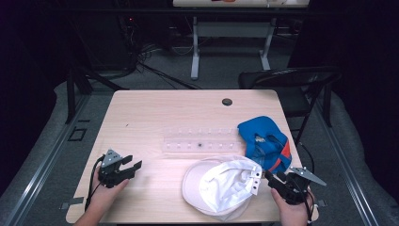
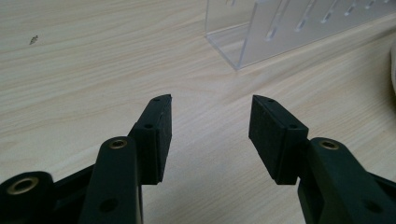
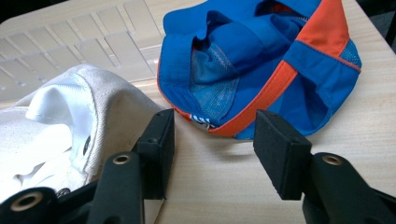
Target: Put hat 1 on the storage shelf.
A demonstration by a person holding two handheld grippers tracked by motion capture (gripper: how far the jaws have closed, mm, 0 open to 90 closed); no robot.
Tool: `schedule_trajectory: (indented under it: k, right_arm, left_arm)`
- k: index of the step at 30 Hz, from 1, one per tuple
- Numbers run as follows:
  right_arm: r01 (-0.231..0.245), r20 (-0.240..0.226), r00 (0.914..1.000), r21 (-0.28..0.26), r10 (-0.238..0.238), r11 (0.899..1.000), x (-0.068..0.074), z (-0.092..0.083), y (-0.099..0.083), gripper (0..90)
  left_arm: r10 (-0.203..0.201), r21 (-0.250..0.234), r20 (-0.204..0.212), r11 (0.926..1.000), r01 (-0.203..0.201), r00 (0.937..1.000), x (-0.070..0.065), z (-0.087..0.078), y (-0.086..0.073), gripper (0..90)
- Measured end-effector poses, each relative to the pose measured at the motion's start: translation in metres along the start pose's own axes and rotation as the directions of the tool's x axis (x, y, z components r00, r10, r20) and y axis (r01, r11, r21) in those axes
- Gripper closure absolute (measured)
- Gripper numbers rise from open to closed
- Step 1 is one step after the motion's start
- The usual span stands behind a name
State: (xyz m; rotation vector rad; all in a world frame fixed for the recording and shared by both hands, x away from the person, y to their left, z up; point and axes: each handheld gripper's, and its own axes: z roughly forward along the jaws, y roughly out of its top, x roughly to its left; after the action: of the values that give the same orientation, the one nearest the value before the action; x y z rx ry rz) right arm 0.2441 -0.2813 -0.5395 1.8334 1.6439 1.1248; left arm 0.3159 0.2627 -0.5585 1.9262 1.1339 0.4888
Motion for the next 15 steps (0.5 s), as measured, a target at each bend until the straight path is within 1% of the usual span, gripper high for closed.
schedule_trajectory:
  k: [2, 3, 4, 6, 7, 8, 11, 12, 13, 14, 15]
  right_arm:
    - [-0.006, -0.011, 0.9999, 0.018, 0.007, 1.0, 0.001, 0.0, 0.001, 47.1]
    - [-0.003, -0.007, 1.0, 0.03, 0.004, 1.0, 0.001, -0.001, 0.003, 47.1]
    - [-0.003, -0.007, 1.0, 0.03, 0.004, 1.0, 0.001, -0.001, 0.003, 47.1]
    - [-0.01, -0.016, 0.9998, 0.039, 0.01, 0.999, 0.005, -0.007, 0.01, 47.2]
    - [-0.01, -0.016, 0.9998, 0.039, 0.01, 0.999, 0.005, -0.007, 0.01, 47.2]
    - [-0.028, -0.027, 0.9992, 0.046, 0.03, 0.999, 0.007, -0.012, 0.016, 48.1]
    - [-0.039, -0.056, 0.9975, 0.081, 0.044, 0.996, 0.01, -0.017, 0.025, 48.1]
    - [-0.035, -0.072, 0.9965, 0.111, 0.043, 0.993, 0.01, -0.018, 0.028, 48.1]
    - [-0.035, -0.072, 0.9965, 0.111, 0.043, 0.993, 0.01, -0.018, 0.028, 48.1]
    - [-0.035, -0.094, 0.9944, 0.145, 0.049, 0.989, 0.012, -0.02, 0.034, 48.1]
    - [-0.029, -0.094, 0.9946, 0.154, 0.044, 0.988, 0.013, -0.02, 0.036, 48.1]
  left_arm:
    - [0.0, 0.001, 0.001, 1.0, 0.0, 1.0, 0.0, 0.0, 0.0, 49.0]
    - [-0.001, 0.003, 0.002, 1.0, 0.001, 1.0, 0.0, 0.0, 0.0, 48.9]
    - [-0.002, 0.005, 0.004, 1.0, 0.002, 1.0, 0.0, 0.0, 0.0, 48.9]
    - [0.005, 0.011, 0.005, 0.9999, -0.005, 1.0, -0.001, -0.001, 0.0, 48.5]
    - [0.006, 0.01, 0.003, 0.9999, -0.006, 1.0, -0.001, 0.0, 0.0, 48.5]
    - [0.004, 0.007, 0.005, 1.0, -0.004, 1.0, -0.002, 0.0, 0.0, 48.1]
    - [0.023, 0.014, 0.006, 0.9996, -0.023, 0.9997, -0.005, 0.001, 0.0, 48.0]
    - [0.023, 0.014, 0.006, 0.9996, -0.023, 0.9997, -0.005, 0.001, 0.0, 48.0]
    - [0.027, 0.018, 0.009, 0.9995, -0.027, 0.9996, -0.005, 0.001, 0.0, 48.0]
    - [0.024, 0.022, 0.009, 0.9995, -0.024, 0.9997, -0.005, 0.001, 0.0, 47.8]
    - [0.028, 0.024, 0.007, 0.9993, -0.028, 0.9996, -0.005, 0.001, -0.001, 47.8]
